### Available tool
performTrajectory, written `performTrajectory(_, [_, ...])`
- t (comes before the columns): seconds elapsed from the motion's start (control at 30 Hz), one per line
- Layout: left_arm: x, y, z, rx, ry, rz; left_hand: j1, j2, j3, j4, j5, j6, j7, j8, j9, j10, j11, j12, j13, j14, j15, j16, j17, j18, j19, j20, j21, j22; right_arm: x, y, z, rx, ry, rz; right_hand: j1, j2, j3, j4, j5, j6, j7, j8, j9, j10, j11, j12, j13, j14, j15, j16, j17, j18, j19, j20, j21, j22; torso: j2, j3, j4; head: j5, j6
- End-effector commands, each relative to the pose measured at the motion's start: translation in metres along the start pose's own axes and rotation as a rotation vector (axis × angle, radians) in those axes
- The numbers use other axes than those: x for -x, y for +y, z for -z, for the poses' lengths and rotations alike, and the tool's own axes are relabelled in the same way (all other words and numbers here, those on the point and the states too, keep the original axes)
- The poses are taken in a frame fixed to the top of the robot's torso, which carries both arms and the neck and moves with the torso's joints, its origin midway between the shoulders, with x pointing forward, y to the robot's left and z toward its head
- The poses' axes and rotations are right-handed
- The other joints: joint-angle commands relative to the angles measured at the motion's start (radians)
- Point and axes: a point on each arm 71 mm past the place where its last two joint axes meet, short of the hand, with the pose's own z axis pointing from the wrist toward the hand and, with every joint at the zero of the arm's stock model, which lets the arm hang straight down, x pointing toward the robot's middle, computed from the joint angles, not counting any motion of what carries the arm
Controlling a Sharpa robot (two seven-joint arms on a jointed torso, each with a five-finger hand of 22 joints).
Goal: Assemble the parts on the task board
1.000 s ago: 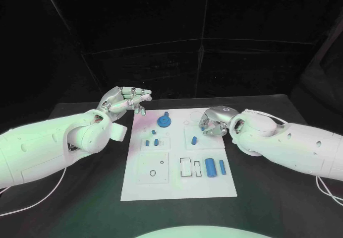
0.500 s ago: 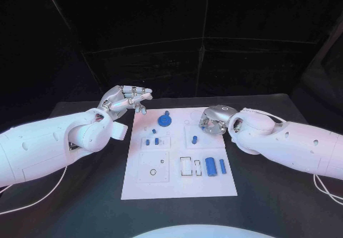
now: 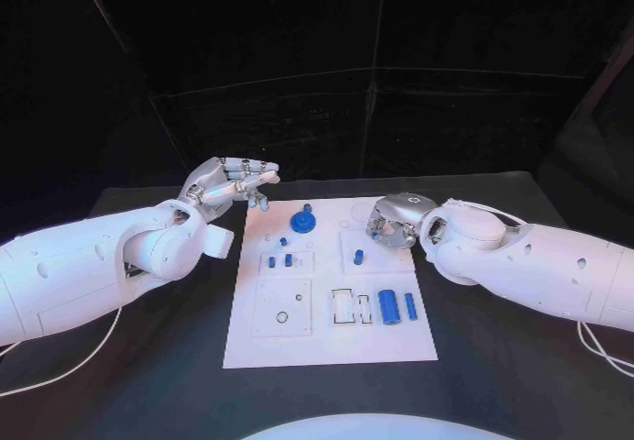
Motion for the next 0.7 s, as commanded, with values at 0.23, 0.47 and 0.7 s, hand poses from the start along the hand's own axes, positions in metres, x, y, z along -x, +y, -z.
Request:
performTrajectory(0.23, [0.004, -0.001, 0.000, -0.009, -0.006, 0.004, 0.006, 0.009, -0.004, 0.004, -0.003, 0.001, 0.005, 0.007, 0.000, -0.004, -0.001, 0.007, 0.002, -0.010, 0.001, 0.000, -0.002, 0.013, 0.002, -0.006, -0.008, -0.002, 0.008, 0.002, 0.009, 0.017, -0.093, -0.017, -0.032, -0.015, 0.031, -0.017, 0.029, 0.012, 0.001, -0.003, -0.001, 0.013, 0.001, -0.010, -0.005, 0.042, -0.007, -0.009, -0.010, -0.024, 0.015, 0.000, 0.022, 0.032, -0.003, 0.0000, 0.0000, 0.002, -0.002])
performTrajectory(0.47, [0.008, -0.001, -0.001, -0.010, -0.014, -0.001, 0.006, 0.009, -0.004, 0.004, -0.003, 0.001, 0.005, 0.007, 0.000, -0.005, -0.001, 0.008, 0.002, -0.010, 0.001, 0.001, -0.002, 0.013, 0.002, -0.006, -0.008, -0.002, 0.013, 0.006, 0.016, 0.034, -0.132, -0.033, -0.037, -0.019, 0.035, -0.020, 0.029, 0.013, 0.001, -0.004, 0.000, 0.014, 0.001, -0.011, -0.006, 0.043, -0.007, -0.009, -0.011, -0.025, 0.017, 0.000, 0.025, 0.038, -0.003, 0.0007, 0.0001, 0.001, 0.001])
performTrajectory(0.7, [0.012, -0.001, -0.001, -0.010, -0.023, -0.005, 0.006, 0.009, -0.004, 0.004, -0.003, 0.001, 0.005, 0.007, 0.000, -0.005, -0.001, 0.008, 0.002, -0.010, 0.001, 0.001, -0.002, 0.013, 0.002, -0.006, -0.008, -0.002, 0.018, 0.012, 0.026, 0.058, -0.164, -0.050, -0.042, -0.024, 0.040, -0.026, 0.030, 0.014, 0.000, -0.005, -0.001, 0.015, 0.001, -0.012, -0.007, 0.043, -0.008, -0.008, -0.010, -0.026, 0.018, 0.000, 0.029, 0.043, -0.003, -0.0010, 0.0005, 0.001, 0.002])
